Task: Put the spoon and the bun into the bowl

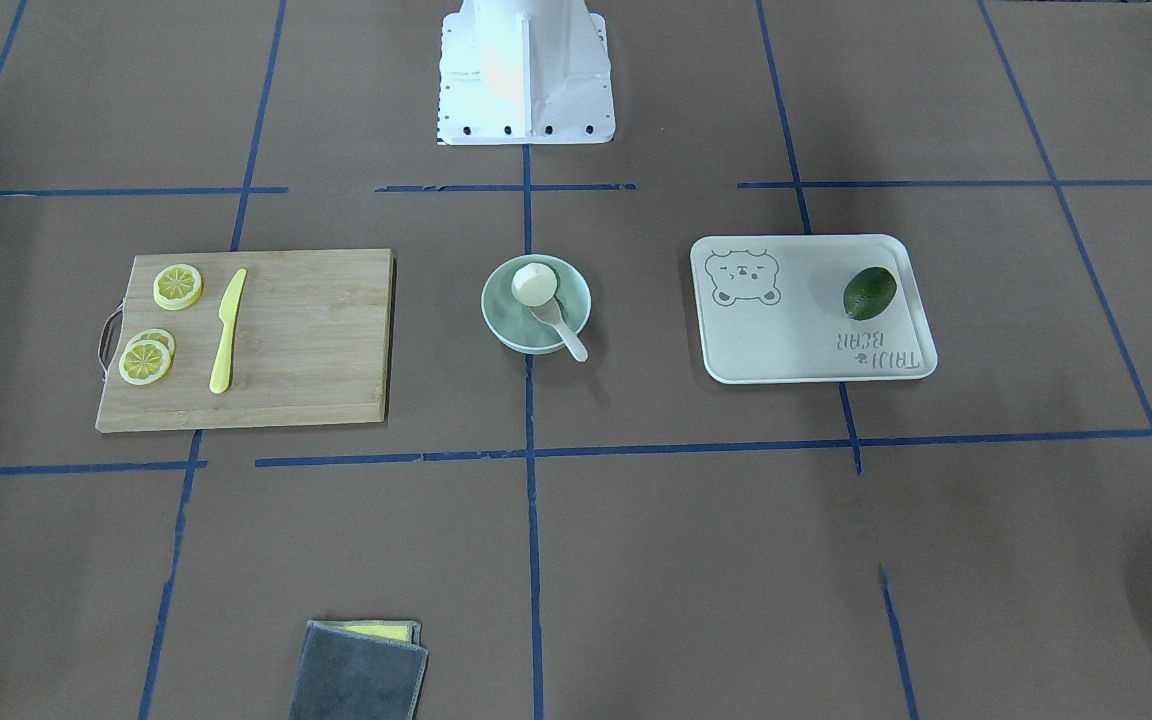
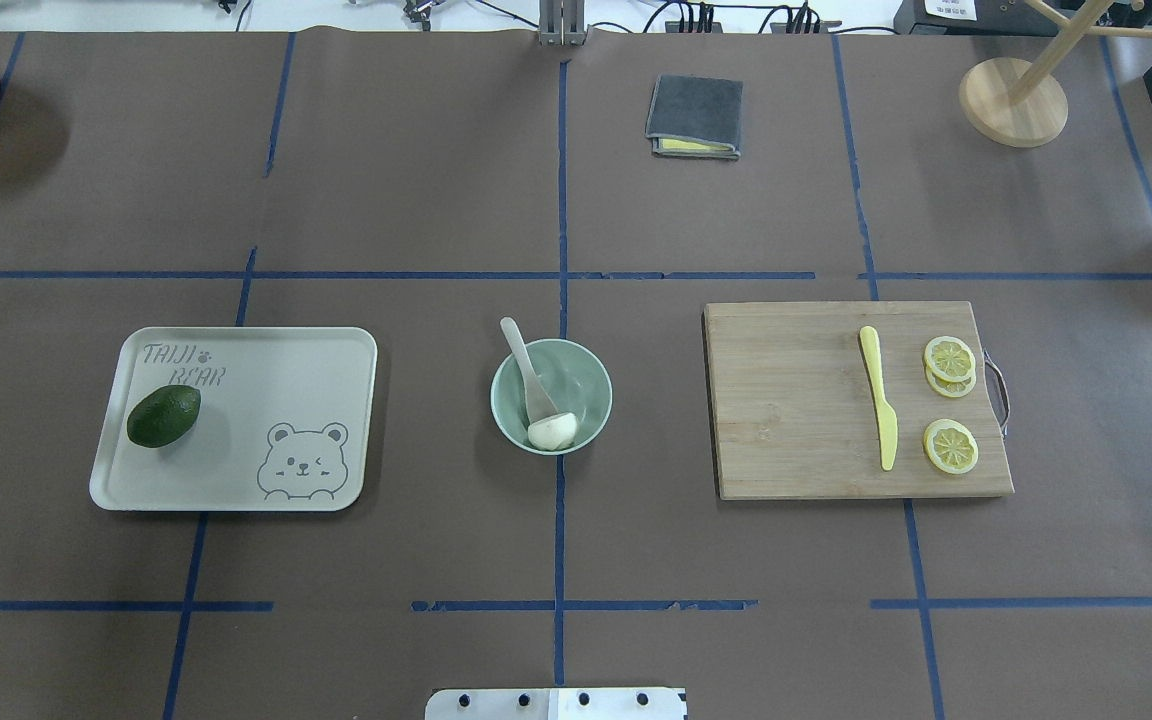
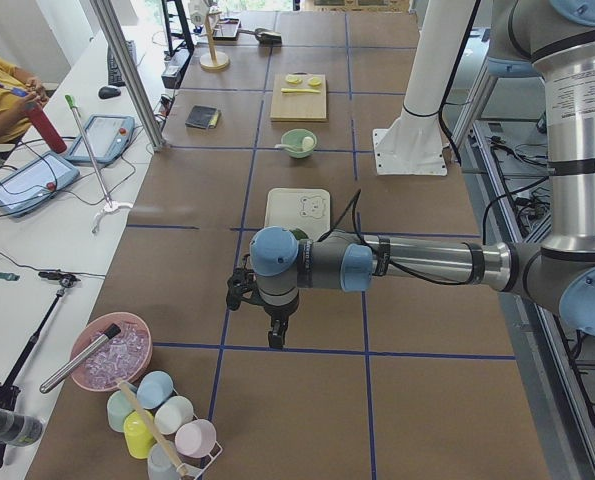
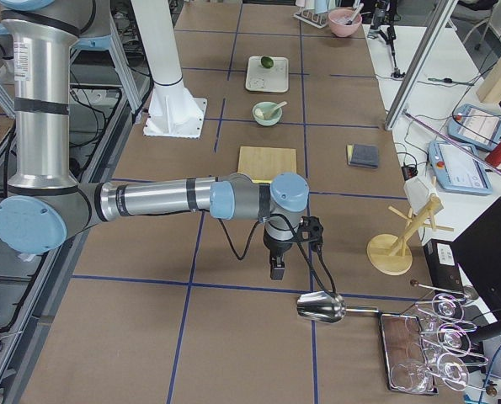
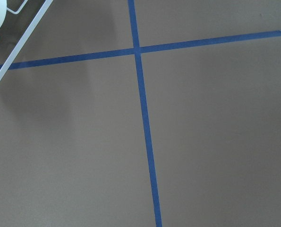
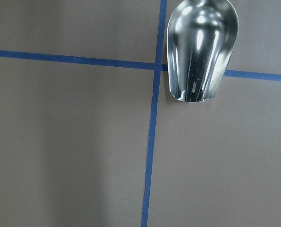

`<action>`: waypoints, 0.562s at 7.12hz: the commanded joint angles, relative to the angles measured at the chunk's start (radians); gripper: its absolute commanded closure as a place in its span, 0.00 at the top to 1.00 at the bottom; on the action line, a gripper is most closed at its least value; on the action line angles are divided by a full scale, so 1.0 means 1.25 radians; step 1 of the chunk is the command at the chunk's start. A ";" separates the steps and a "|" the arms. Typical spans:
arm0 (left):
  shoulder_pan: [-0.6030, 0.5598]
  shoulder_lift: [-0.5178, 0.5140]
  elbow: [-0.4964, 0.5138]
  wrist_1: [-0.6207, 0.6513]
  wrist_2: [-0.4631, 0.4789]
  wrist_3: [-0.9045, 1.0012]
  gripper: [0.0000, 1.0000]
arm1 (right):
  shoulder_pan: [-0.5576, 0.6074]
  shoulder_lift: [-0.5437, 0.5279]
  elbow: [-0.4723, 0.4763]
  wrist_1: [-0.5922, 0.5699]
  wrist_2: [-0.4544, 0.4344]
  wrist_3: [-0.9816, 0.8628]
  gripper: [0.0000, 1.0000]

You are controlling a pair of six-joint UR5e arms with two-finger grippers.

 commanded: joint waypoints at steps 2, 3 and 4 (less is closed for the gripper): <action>0.001 -0.034 0.031 -0.001 -0.001 -0.003 1.00 | 0.000 -0.070 0.069 0.000 0.008 0.002 1.00; 0.001 -0.036 0.025 -0.006 -0.002 -0.002 1.00 | 0.000 -0.064 0.081 0.000 0.004 0.002 1.00; 0.001 -0.034 0.019 -0.026 -0.001 -0.006 1.00 | 0.000 -0.059 0.079 -0.001 0.013 0.002 1.00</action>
